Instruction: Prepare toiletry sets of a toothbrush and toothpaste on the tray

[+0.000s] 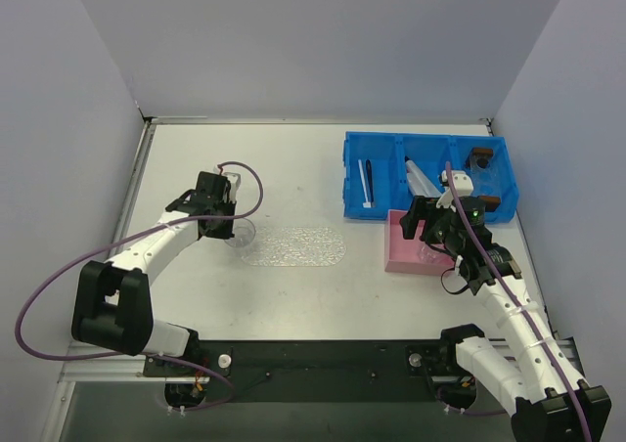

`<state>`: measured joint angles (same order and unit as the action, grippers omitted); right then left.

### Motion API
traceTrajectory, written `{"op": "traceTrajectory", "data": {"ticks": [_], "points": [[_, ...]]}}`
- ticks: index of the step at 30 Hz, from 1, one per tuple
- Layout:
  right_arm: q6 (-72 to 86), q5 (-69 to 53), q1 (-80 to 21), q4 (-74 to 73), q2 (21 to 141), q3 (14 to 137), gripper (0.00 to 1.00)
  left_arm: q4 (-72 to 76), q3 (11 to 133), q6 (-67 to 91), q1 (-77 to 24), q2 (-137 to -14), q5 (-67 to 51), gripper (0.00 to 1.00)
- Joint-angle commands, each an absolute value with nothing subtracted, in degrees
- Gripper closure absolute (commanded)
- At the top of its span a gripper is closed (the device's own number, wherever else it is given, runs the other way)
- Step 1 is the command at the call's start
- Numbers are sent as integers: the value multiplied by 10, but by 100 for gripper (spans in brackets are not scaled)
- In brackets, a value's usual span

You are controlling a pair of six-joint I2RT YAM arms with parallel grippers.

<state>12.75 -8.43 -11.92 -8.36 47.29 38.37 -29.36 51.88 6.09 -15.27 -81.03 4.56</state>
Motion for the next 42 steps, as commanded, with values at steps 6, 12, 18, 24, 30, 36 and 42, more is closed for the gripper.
{"op": "traceTrajectory", "data": {"ticks": [6,12,18,24,30,36,42], "points": [[125,-91,-114,-65,471,379,27,-280,544,67,-149,-819,51,91],[126,-91,-114,-65,473,379,26,-280,544,67,-149,-817,51,77],[126,-90,-114,-65,475,380,26,-281,543,67,-149,-814,50,66],[125,-90,-113,-65,475,379,26,-280,541,68,-149,-804,52,63],[126,-90,-114,-65,476,380,26,-278,539,69,-150,-793,56,57],[124,-89,-114,-65,476,380,26,-267,531,69,-150,-772,58,54],[123,-86,-114,-68,474,381,26,-259,522,66,-149,-750,59,53]]}}
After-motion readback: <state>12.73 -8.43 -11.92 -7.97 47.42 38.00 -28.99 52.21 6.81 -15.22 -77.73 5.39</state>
